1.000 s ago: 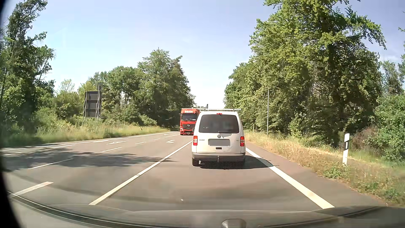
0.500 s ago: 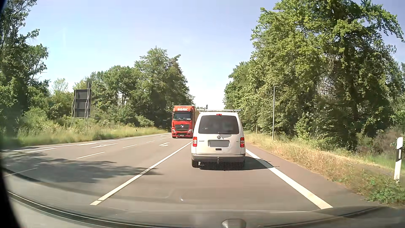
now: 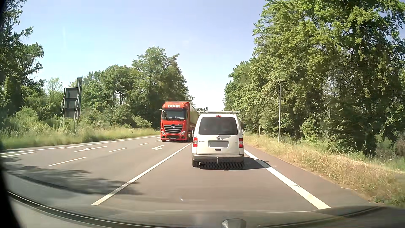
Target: Follow the waypoints while adhering to traffic rules and regulations
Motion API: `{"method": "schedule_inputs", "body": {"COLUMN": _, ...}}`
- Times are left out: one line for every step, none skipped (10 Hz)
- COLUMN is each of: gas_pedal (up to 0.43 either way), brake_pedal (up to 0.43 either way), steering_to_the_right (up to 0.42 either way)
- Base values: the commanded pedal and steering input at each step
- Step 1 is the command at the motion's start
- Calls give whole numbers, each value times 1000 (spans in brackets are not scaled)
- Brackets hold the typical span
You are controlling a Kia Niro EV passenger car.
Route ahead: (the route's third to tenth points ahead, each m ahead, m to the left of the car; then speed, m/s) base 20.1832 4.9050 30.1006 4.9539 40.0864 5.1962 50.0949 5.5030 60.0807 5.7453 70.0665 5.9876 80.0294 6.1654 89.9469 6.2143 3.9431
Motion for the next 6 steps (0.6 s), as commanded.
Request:
{"method": "schedule_inputs", "body": {"gas_pedal": 0, "brake_pedal": 128, "steering_to_the_right": 7}}
{"method": "schedule_inputs", "body": {"gas_pedal": 0, "brake_pedal": 91, "steering_to_the_right": 6}}
{"method": "schedule_inputs", "body": {"gas_pedal": 0, "brake_pedal": 43, "steering_to_the_right": 6}}
{"method": "schedule_inputs", "body": {"gas_pedal": 0, "brake_pedal": 30, "steering_to_the_right": 6}}
{"method": "schedule_inputs", "body": {"gas_pedal": 0, "brake_pedal": 30, "steering_to_the_right": 6}}
{"method": "schedule_inputs", "body": {"gas_pedal": 0, "brake_pedal": 37, "steering_to_the_right": 5}}
